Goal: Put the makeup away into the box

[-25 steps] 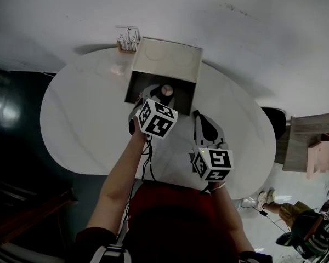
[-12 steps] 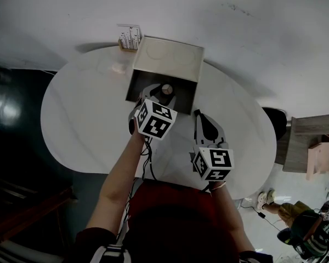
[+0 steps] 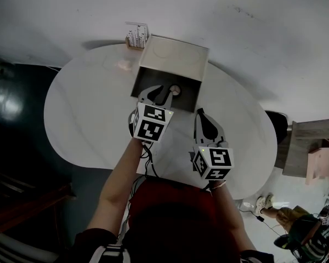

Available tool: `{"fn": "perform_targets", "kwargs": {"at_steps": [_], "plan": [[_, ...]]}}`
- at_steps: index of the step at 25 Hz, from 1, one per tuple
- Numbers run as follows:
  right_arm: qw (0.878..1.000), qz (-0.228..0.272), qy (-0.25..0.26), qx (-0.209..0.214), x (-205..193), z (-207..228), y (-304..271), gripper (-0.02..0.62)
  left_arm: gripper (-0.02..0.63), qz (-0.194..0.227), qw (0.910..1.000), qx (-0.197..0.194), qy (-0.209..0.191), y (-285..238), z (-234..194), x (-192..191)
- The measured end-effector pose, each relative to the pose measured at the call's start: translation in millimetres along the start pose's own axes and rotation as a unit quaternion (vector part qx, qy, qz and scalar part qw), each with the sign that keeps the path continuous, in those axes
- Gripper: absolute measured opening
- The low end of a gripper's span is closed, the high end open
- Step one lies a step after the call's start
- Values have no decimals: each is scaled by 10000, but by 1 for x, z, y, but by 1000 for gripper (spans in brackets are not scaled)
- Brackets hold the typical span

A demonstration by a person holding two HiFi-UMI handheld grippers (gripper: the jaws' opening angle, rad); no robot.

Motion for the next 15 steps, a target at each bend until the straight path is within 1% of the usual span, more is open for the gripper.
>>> {"fn": "perform_targets", "kwargs": {"at_steps": [5, 8, 15], "plan": [[10000, 72, 7, 34, 2, -3, 5, 12, 67, 280, 9991, 106, 316, 18, -2, -5], [9999, 122, -10, 39, 4, -5, 10, 12, 47, 405, 9979, 165, 473, 27, -2, -10], [9997, 247, 8, 67, 7, -11, 20, 12, 22, 766, 9923, 218, 945, 54, -5, -20]]}}
Point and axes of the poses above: the fingertips, and each gripper's own axes: y backward along the fingers, z to its right, x out of its top, the point moved 9 cm from there along y, backward along the fingers, and after that the axes turned 3 degrees about y, right-handed, at the moved point
